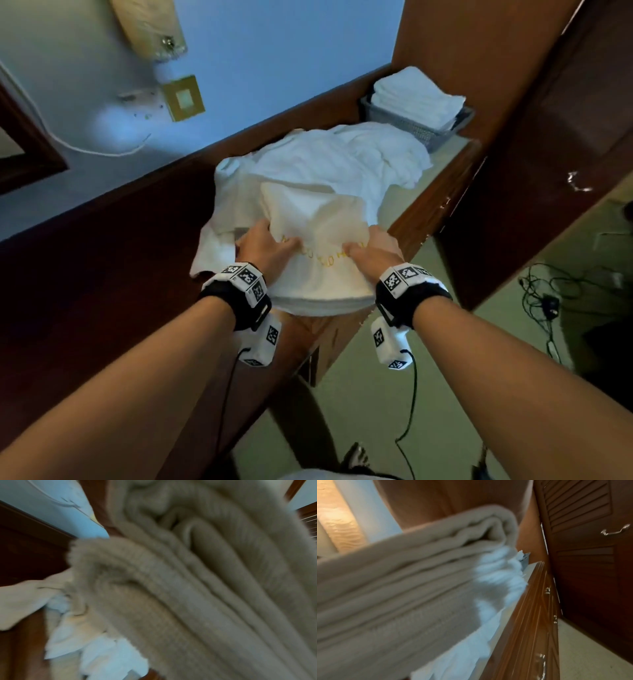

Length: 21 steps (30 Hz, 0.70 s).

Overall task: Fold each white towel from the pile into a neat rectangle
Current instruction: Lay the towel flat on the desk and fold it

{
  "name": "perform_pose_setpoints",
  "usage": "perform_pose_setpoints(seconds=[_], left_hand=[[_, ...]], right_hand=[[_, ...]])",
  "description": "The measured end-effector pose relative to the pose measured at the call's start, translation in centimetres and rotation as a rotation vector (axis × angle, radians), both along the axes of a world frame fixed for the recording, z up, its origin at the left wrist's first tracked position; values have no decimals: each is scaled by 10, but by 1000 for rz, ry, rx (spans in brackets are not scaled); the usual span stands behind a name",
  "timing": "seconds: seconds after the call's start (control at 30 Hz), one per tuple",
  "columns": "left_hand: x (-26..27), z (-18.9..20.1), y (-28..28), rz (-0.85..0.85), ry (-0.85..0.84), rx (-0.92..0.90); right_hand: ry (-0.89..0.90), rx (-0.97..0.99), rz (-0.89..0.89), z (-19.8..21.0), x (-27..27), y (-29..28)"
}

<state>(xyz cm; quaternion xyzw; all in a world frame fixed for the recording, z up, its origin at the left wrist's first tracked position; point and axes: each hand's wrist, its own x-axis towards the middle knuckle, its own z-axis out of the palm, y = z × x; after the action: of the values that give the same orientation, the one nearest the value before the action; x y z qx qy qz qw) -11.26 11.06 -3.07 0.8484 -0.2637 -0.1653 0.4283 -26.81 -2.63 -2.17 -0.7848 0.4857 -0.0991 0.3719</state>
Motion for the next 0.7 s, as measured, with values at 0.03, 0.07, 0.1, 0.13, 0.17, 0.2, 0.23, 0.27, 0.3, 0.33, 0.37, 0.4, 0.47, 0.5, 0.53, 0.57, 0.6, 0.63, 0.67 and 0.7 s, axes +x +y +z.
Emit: perform_pose_setpoints(seconds=[0.03, 0.07, 0.1, 0.13, 0.17, 0.2, 0.23, 0.27, 0.3, 0.33, 0.37, 0.4, 0.47, 0.5, 0.53, 0.57, 0.6, 0.63, 0.67, 0.7], left_hand=[[-7, 7, -24, -18, -19, -14], [-15, 13, -46, -30, -32, -25], [-22, 19, -67, -37, -41, -40], [-28, 24, -88, -44, -46, -58], [-33, 28, -107, -54, -46, -72], [-38, 32, -126, -67, -47, -83], [-43, 36, -144, -81, -50, -90], [-48, 40, -160, -90, -51, -98], [-53, 43, -177, -95, -54, -114], [-57, 46, -192, -101, -54, -137], [-60, 48, -208, -111, -51, -161], [-62, 49, -223, -123, -48, -179], [-65, 50, -256, -156, -58, -198], [-65, 49, -272, -172, -65, -206], [-65, 49, -289, -187, -65, -216], [-66, 49, -306, -200, -64, -226], [-66, 48, -324, -208, -66, -237], [-65, 47, -342, -211, -72, -249], [-64, 47, -360, -214, -81, -258], [-62, 46, -380, -222, -85, -264]], right_hand=[[-15, -13, -16, 7, -9, -21], [-26, -24, -34, 13, -17, -41], [-31, -40, -49, 19, -26, -60], [-33, -54, -60, 24, -34, -78], [-33, -68, -71, 29, -42, -95], [-34, -82, -84, 33, -49, -112], [-37, -96, -96, 37, -55, -128], [-43, -108, -109, 41, -61, -144], [-46, -118, -122, 44, -66, -159], [-46, -127, -134, 46, -71, -174], [-43, -137, -145, 49, -75, -188], [-42, -146, -156, 50, -78, -203], [-43, -150, -183, 51, -82, -232], [-40, -151, -198, 51, -84, -245], [-36, -155, -210, 50, -85, -260], [-30, -161, -218, 51, -86, -275], [-24, -167, -224, 50, -86, -291], [-15, -174, -227, 51, -85, -308], [-6, -181, -232, 51, -84, -325], [3, -186, -237, 52, -82, -343]])
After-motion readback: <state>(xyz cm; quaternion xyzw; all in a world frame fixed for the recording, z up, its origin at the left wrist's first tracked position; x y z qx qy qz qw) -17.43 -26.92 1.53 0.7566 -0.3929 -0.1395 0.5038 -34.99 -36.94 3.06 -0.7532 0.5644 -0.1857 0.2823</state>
